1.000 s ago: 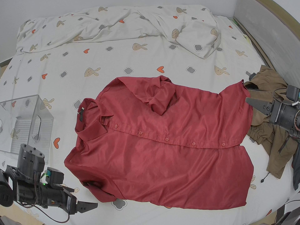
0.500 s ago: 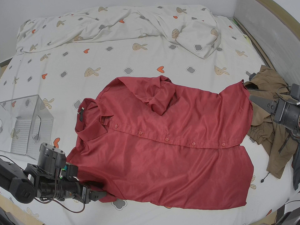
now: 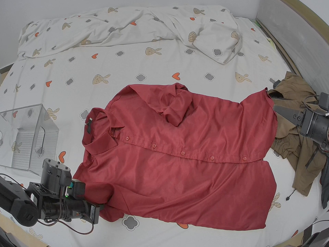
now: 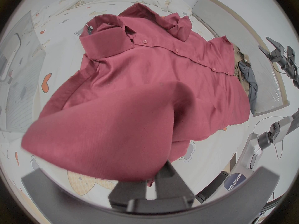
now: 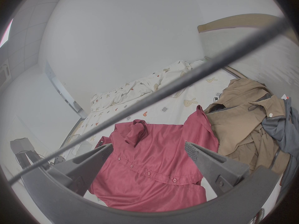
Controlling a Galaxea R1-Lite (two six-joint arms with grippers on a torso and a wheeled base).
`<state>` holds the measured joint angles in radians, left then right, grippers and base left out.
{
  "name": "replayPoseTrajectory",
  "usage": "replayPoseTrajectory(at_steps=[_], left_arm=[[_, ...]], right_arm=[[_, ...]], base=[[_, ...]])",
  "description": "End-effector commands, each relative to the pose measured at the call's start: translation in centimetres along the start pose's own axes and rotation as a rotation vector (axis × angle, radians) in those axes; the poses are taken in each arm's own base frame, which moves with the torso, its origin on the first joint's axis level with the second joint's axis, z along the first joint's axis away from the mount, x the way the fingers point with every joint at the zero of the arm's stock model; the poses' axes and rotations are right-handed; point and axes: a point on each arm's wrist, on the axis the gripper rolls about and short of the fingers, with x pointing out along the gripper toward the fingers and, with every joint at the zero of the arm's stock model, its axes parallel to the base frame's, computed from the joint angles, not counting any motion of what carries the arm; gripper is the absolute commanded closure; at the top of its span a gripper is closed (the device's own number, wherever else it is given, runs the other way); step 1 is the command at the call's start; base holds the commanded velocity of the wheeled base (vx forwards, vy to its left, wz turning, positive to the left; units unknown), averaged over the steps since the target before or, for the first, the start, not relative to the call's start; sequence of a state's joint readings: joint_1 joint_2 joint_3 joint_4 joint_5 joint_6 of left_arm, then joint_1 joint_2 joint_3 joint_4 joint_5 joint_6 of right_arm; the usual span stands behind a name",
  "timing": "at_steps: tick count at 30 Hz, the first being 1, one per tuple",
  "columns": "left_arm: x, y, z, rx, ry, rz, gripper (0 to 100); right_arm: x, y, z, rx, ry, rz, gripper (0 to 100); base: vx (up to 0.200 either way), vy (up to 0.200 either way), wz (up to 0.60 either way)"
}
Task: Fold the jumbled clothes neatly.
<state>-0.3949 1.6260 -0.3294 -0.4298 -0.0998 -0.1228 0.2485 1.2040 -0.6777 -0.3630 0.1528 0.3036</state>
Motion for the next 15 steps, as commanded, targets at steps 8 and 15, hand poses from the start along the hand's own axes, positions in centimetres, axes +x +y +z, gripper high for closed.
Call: replayPoseTrajectory(at_steps=[8,15], left_arm=[[-7.1,-1.6,-0.7,0.038,0.092,-0.03,100],[-9.3,-3.1,-0.8,0.072,0.268,-0.111,100]], right_arm=[[0.5,0.4,-1.0,-0.002,0.046,0.029,0],[1.2,1.0,-2.6,-0.007,0.12,0.06,0]], base=[[0.0,0.0,0.0],[0.0,0.0,0.0]])
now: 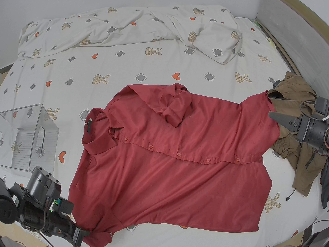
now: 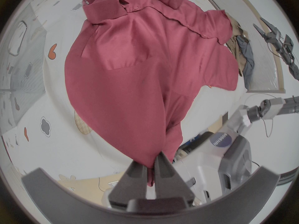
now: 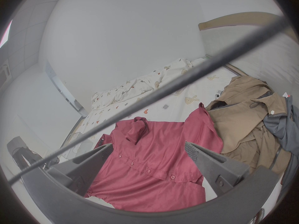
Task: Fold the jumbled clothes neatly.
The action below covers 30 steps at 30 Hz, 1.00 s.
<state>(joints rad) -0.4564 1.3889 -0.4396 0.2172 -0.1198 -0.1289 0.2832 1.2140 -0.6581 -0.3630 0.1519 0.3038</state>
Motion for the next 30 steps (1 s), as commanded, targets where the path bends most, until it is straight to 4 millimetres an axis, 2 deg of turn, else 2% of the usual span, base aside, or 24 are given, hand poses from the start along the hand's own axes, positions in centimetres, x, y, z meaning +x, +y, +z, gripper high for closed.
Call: replayPoseTrajectory(at_steps=[1,3,7,14,15,20,23,27,30], left_arm=[[-4.0,-1.9,0.5,0.073,-0.04,-0.086,100],[-4.0,-1.9,0.5,0.073,-0.04,-0.086,100],[-3.2,-2.0,-0.3,0.045,0.017,-0.086,100],[-2.9,-1.9,-1.0,0.021,0.039,-0.085,100],[-2.8,-1.9,-1.2,0.03,0.043,-0.087,0],[-2.7,-2.3,-1.3,0.05,0.04,-0.1,0],[-3.1,-2.3,-1.3,0.057,0.015,-0.101,0],[-4.5,-2.5,-0.6,0.067,-0.106,-0.108,0],[-5.9,-2.7,0.9,0.059,-0.23,-0.075,0]], right_arm=[[0.9,0.6,-1.7,-0.005,0.081,0.038,0],[0.9,0.6,-1.7,-0.005,0.081,0.038,0],[0.9,0.4,-3.2,-0.001,0.137,0.031,0],[0.3,-0.2,-6.9,0.002,0.267,0.022,0],[0.2,-0.2,-7.2,0.002,0.277,0.022,0],[-0.1,0.3,-8.2,-0.016,0.313,0.047,0],[-0.2,1.5,-9.1,-0.062,0.356,0.072,0],[-0.7,3.2,-10.4,-0.16,0.476,0.086,0],[-1.3,4.2,-11.8,-0.277,0.571,0.138,0]], base=[[0.0,0.0,0.0],[0.0,0.0,0.0],[0.0,0.0,0.0],[0.0,0.0,0.0],[0.0,0.0,0.0],[0.0,0.0,0.0],[0.0,0.0,0.0],[0.0,0.0,0.0],[0.0,0.0,0.0]])
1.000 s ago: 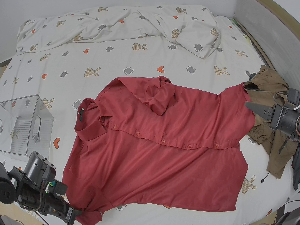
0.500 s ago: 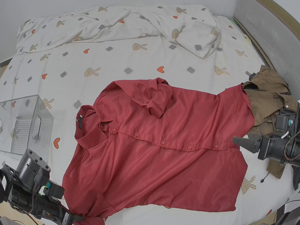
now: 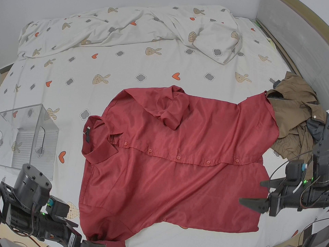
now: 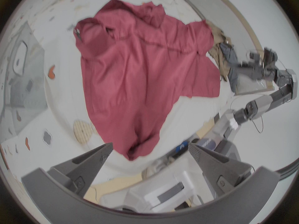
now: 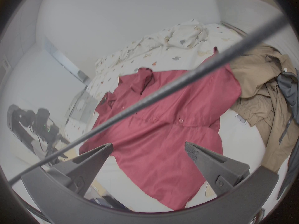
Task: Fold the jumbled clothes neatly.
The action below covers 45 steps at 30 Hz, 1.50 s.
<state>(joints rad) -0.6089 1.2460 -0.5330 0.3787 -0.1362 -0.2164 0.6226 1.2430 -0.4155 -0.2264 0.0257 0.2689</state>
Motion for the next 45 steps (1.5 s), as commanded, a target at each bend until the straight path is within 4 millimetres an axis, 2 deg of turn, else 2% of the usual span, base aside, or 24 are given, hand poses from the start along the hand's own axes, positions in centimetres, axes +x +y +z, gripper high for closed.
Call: replayPoseTrajectory(at_steps=[1,6,10,19,23,42,43,45], left_arm=[[-2.6,-0.5,2.4,0.006,-0.226,0.034,0],[-4.0,-0.7,6.9,-0.017,-0.418,0.04,0],[-4.7,-0.7,8.8,-0.027,-0.49,0.038,0],[-6.2,0.3,8.7,-0.065,-0.564,0.059,0],[-7.0,0.4,8.4,-0.054,-0.591,0.004,0],[-7.6,0.3,8.0,-0.047,-0.612,-0.007,0],[-7.6,0.3,8.0,-0.047,-0.615,-0.006,0],[-7.7,0.2,7.9,-0.046,-0.618,-0.008,0]], right_arm=[[0.5,2.3,-2.1,-0.197,0.167,0.049,0],[2.8,3.3,-5.4,-0.37,0.367,-0.044,0],[3.9,3.1,-6.5,-0.433,0.453,-0.077,0],[4.5,1.2,-6.6,-0.454,0.508,-0.141,0],[5.0,0.1,-6.4,-0.47,0.532,-0.174,0],[7.0,-0.1,-7.9,-0.499,0.662,-0.183,0],[7.2,-0.1,-8.0,-0.499,0.671,-0.187,100],[7.4,-0.2,-8.2,-0.498,0.688,-0.191,100]], base=[[0.0,0.0,0.0],[0.0,0.0,0.0],[0.0,0.0,0.0],[0.0,0.0,0.0],[0.0,0.0,0.0],[0.0,0.0,0.0],[0.0,0.0,0.0],[0.0,0.0,0.0]])
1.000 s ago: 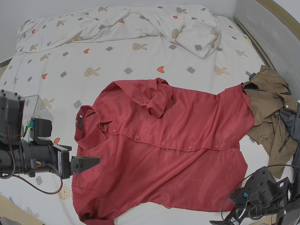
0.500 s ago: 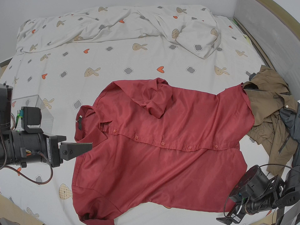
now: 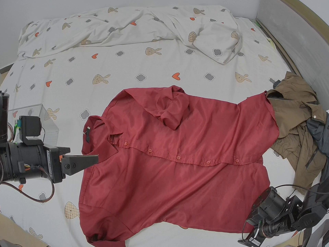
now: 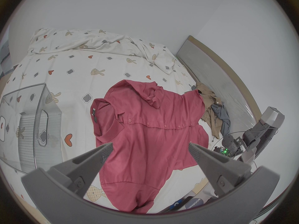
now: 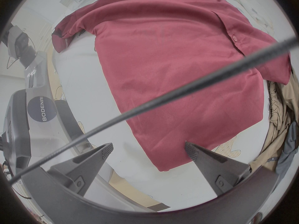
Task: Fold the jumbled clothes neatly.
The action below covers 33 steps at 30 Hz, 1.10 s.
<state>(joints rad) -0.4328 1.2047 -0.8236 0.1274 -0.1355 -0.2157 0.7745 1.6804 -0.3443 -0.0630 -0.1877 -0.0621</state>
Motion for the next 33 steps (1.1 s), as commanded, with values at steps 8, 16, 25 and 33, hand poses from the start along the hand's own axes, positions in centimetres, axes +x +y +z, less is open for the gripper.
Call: replayPoseTrajectory(at_steps=[8,16,25,33], left_arm=[[-0.8,-0.1,0.0,0.001,-0.021,-0.006,0],[-0.6,0.0,-0.1,0.001,-0.016,-0.003,0],[0.0,0.1,-0.3,-0.002,0.009,-0.001,0],[0.3,0.1,-0.4,-0.003,0.021,0.001,0]], right_arm=[[1.2,0.0,-0.3,-0.006,0.053,-0.052,100],[-0.9,-0.7,-2.6,0.044,-0.018,-0.068,100],[-3.8,-0.6,-6.9,-0.014,-0.088,-0.058,100],[-4.5,-0.3,-9.4,-0.085,-0.004,-0.039,100]], base=[[0.0,0.0,0.0],[0.0,0.0,0.0],[0.0,0.0,0.0],[0.0,0.0,0.0]])
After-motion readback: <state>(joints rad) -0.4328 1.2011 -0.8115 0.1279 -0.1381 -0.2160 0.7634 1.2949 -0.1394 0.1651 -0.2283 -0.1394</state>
